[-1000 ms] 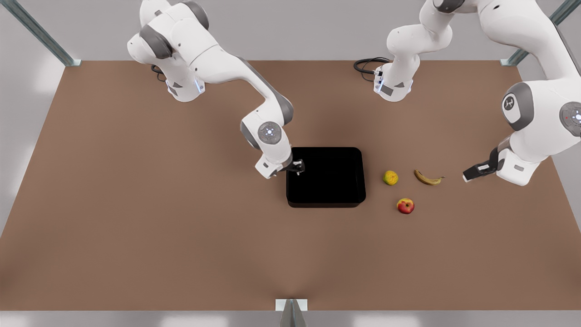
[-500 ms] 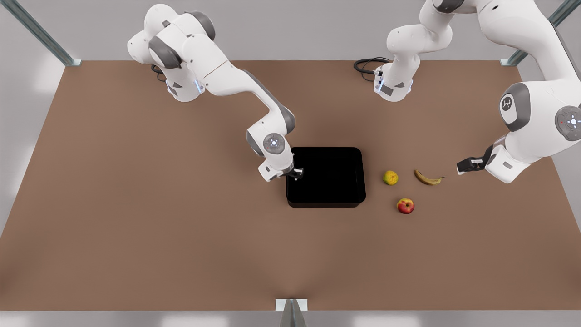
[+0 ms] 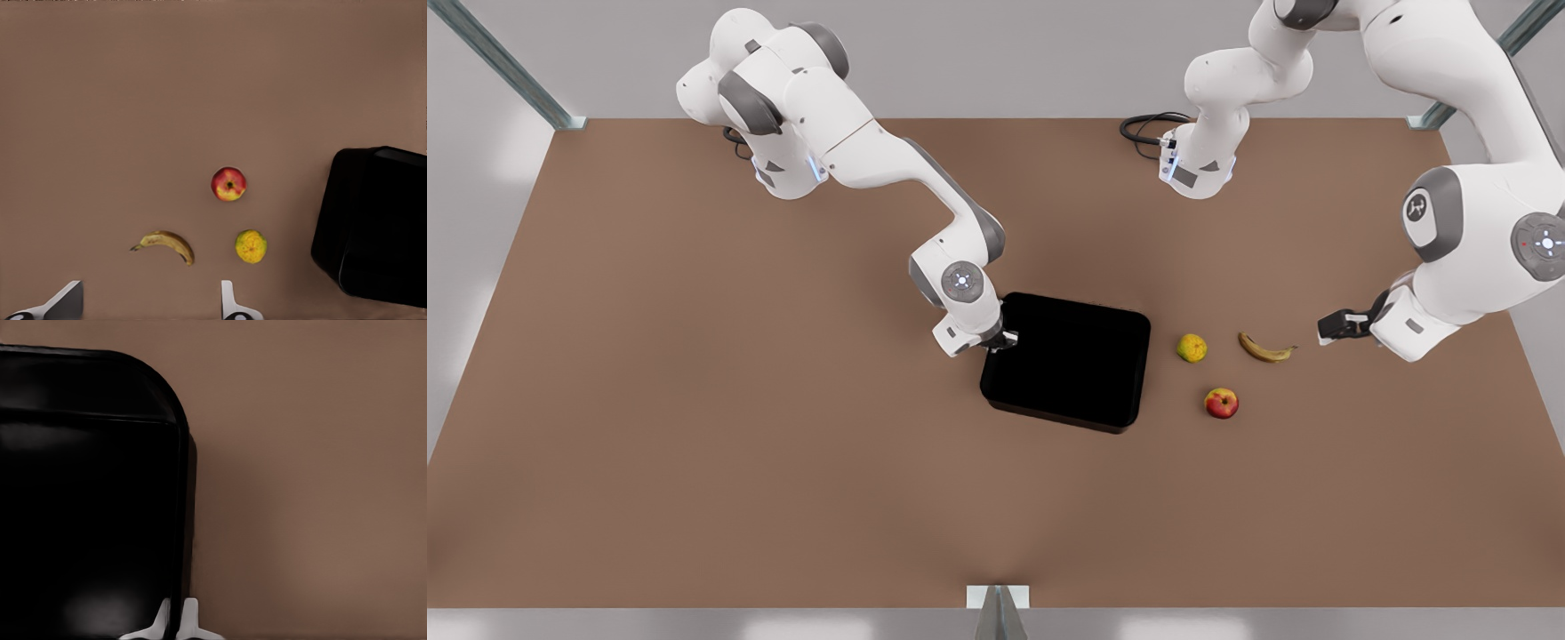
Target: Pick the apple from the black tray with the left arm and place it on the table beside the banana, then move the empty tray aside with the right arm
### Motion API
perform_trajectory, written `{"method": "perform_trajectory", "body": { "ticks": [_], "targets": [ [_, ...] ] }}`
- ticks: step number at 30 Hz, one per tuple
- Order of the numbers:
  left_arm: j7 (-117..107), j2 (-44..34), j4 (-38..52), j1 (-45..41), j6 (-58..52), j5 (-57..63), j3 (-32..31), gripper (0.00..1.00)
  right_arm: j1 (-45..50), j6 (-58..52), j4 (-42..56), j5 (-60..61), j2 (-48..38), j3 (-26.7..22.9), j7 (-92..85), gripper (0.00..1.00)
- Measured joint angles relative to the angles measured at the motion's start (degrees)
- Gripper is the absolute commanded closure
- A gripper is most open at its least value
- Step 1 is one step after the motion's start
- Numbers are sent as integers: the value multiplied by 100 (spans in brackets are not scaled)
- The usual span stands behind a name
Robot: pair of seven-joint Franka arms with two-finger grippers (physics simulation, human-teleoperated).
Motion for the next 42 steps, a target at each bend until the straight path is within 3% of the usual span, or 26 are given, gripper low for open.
{"method": "perform_trajectory", "body": {
  "ticks": [12, 21, 23, 30, 38, 42],
  "targets": [
    [179, 2, 2, 2, 137, -28, -3, 0, -295, -573, 8, 24, -750, -49, -332, 85],
    [252, 11, -6, -9, 148, -19, -4, 0, -2023, -2259, 0, -8, -2019, -112, -1378, 85],
    [264, 11, -6, -8, 148, -16, -5, 0, -2322, -2600, 13, -22, -2149, -387, -1781, 85],
    [297, 24, 2, -7, 157, -5, -4, 0, -2453, -3236, 66, -11, -2149, -1617, -3767, 85],
    [321, 18, -6, -8, 162, 0, -5, 0, -3232, -3279, 211, 62, -1938, -1740, -6182, 85],
    [330, 18, -6, -8, 160, 1, -5, 0, -3476, -3281, 295, 118, -1409, -1732, -7142, 85]
  ]
}}
